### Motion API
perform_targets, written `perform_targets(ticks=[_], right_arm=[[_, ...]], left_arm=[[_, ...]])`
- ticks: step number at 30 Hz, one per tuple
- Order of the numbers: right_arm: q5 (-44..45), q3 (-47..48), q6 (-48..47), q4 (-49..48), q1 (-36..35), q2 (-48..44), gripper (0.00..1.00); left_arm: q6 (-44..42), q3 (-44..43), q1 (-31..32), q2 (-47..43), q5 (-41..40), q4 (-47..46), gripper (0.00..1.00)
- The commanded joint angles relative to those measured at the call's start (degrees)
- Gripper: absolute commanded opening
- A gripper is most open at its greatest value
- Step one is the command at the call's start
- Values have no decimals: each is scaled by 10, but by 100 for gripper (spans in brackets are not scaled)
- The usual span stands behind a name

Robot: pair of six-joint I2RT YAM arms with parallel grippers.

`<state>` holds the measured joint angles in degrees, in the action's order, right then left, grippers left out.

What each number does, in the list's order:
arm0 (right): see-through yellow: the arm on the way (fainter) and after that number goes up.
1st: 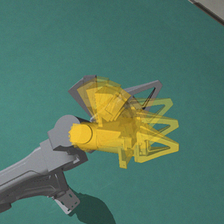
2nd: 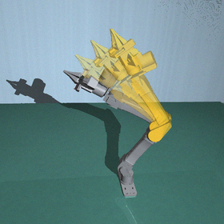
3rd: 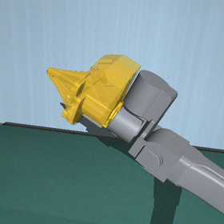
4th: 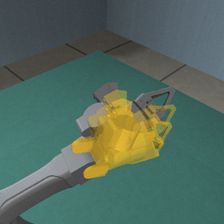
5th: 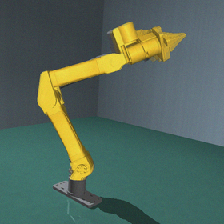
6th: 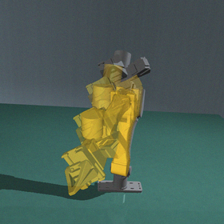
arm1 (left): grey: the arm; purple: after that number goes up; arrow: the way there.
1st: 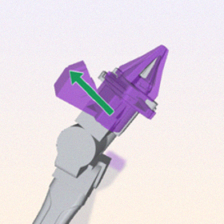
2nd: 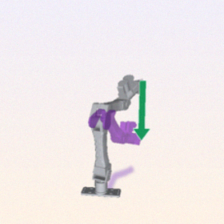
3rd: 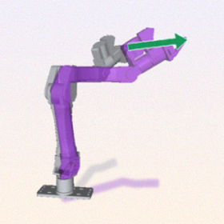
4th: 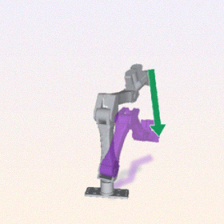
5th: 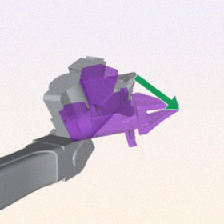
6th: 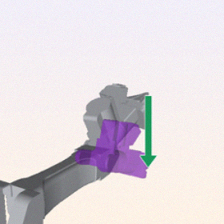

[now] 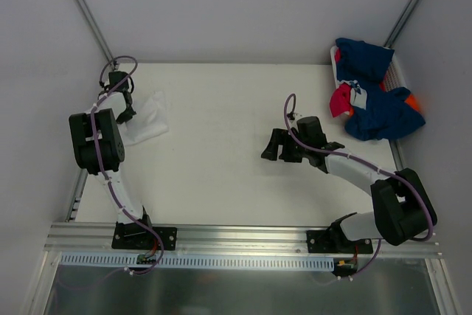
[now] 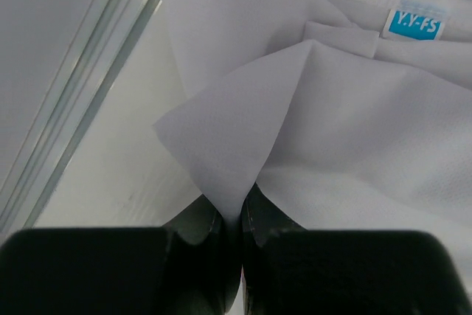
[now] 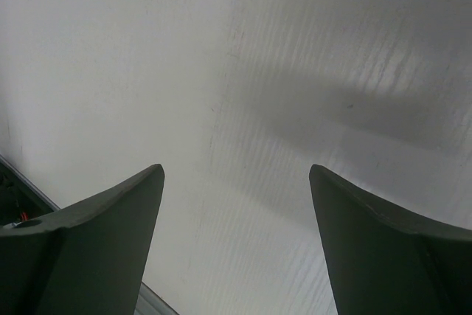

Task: Fold and stack the t-shirts
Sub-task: Put the neatly folded tshirt into the corner of the board with the left arm

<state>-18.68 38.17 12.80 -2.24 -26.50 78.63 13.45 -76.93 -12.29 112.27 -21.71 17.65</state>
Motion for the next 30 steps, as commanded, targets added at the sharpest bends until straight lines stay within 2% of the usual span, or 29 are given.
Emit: perform_targets(ticks=[1, 5, 7, 8, 10, 13, 14, 15, 18, 19, 20, 21, 22, 23, 24, 30], right_arm=[[16, 6, -15, 20, -3, -20, 84], [15, 9, -13, 20, -2, -7, 85], [12, 12, -14, 20, -2, -1, 84], [11, 13, -14, 20, -2, 4, 84], [7, 12, -14, 20, -3, 6, 84], [5, 7, -14, 20, -3, 2, 85], [5, 5, -14, 20, -4, 0, 84], [5, 1, -15, 20, -4, -3, 85], [7, -11, -17, 20, -4, -15, 84], [9, -14, -17, 20, -4, -18, 85], [12, -18, -17, 20, -4, -21, 84], [14, -23, -16, 20, -5, -25, 84], [14, -25, -16, 20, -4, -28, 84], [14, -27, -15, 20, -4, -29, 85], [12, -29, -12, 20, -4, -35, 85], [15, -39, -9, 39, -5, -68, 85]], left_arm=[[-11, -52, -5, 4, -38, 22, 0], [-6, -61, -10, -6, -74, 24, 1], [4, -51, -9, -15, -79, 23, 8], [15, -46, -8, -31, -86, 23, 21], [28, -29, -6, -52, -115, 22, 64], [35, -18, 3, -88, -174, 21, 82], [39, -18, 6, -102, -184, 21, 83], [44, -17, 11, -108, -202, 21, 99], [60, -4, 25, -134, -201, 20, 99], [68, 1, 30, -140, -184, 19, 98], [69, 7, 36, -149, -166, 12, 89], [70, 9, 48, -150, -149, 8, 73], [77, 7, 53, -142, -127, 8, 2], [81, 1, 56, -136, -65, 8, 0], [84, -3, 64, -127, -38, 7, 0], [90, -45, 83, -50, 80, 9, 0]])
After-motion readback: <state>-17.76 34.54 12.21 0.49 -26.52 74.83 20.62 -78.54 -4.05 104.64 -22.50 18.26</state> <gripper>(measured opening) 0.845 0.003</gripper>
